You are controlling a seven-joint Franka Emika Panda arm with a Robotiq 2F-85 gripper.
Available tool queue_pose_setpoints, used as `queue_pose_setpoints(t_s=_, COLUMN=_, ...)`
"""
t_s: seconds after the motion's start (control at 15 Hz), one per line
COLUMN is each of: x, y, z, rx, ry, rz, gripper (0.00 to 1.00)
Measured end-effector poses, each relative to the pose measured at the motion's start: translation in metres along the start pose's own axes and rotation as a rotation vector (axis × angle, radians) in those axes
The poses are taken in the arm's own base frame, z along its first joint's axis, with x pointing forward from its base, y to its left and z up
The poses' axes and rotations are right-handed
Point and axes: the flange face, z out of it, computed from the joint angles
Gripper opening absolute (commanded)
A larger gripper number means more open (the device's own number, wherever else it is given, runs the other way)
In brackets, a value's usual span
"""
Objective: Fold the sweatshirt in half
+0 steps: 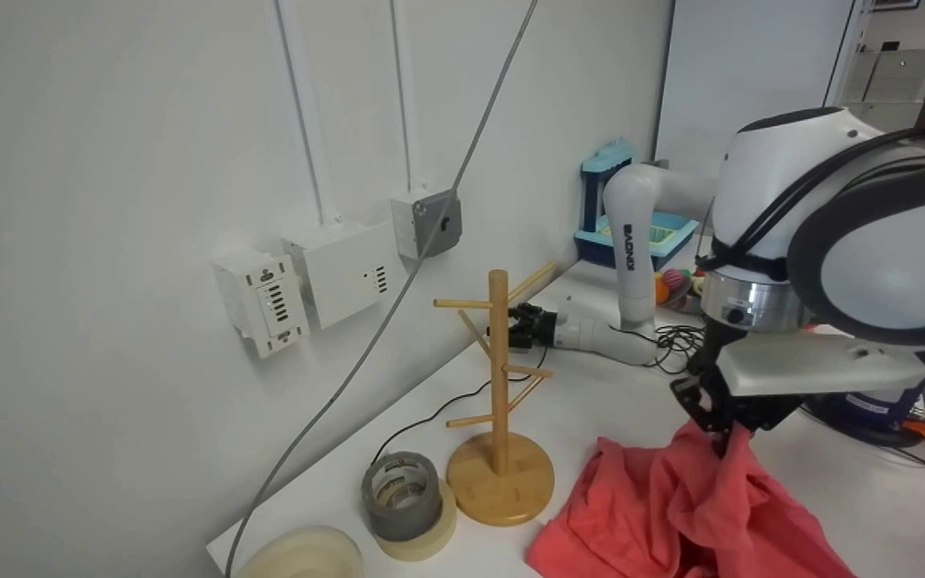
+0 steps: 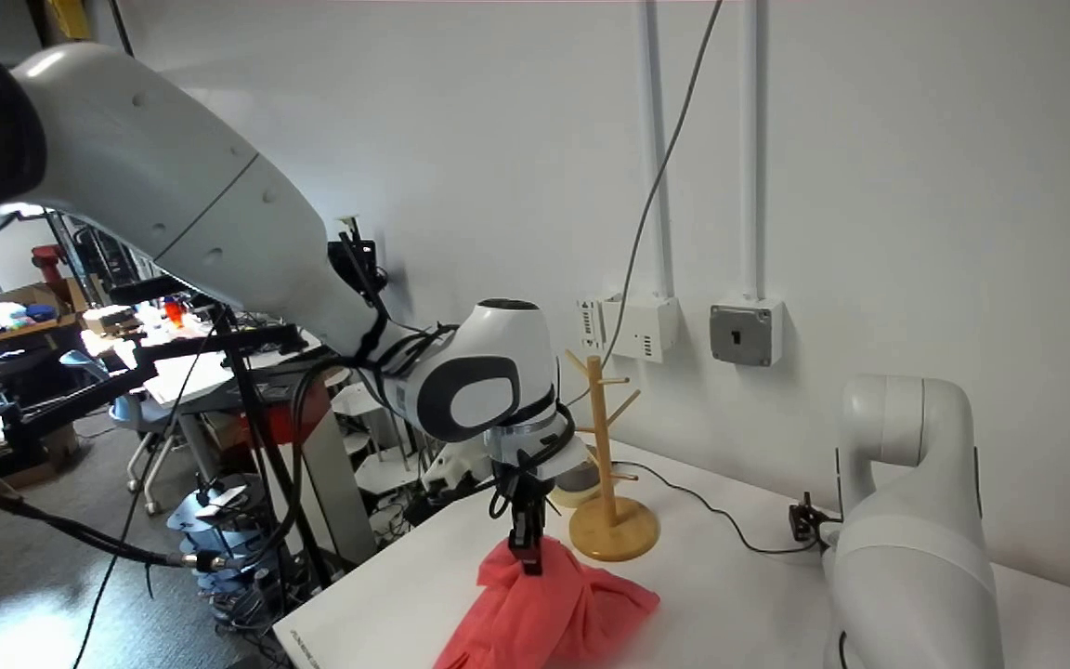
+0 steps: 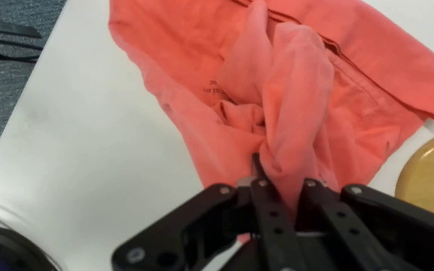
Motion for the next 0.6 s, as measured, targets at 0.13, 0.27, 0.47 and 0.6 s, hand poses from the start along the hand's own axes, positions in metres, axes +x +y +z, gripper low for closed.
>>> queue_pose_setpoints(t_s=0.13, x=0.005, y=-0.008, z=0.005, rx=0.027, ry=-0.005, rz=0.093, gripper=0.02)
queue_pose_setpoints(t_s=0.27, x=0.009, y=-0.017, z=0.006, rx=0.066, ry=-0.001, rz=0.184, gripper=0.02)
queue_pose_setpoints(t_s=0.47, x=0.014, y=-0.032, z=0.003, rx=0.136, ry=0.008, rz=0.321, gripper=0.02)
queue_pose_setpoints(t_s=0.6, x=0.019, y=-0.041, z=0.003, rx=0.179, ry=0.029, rz=0.399, gripper=0.02)
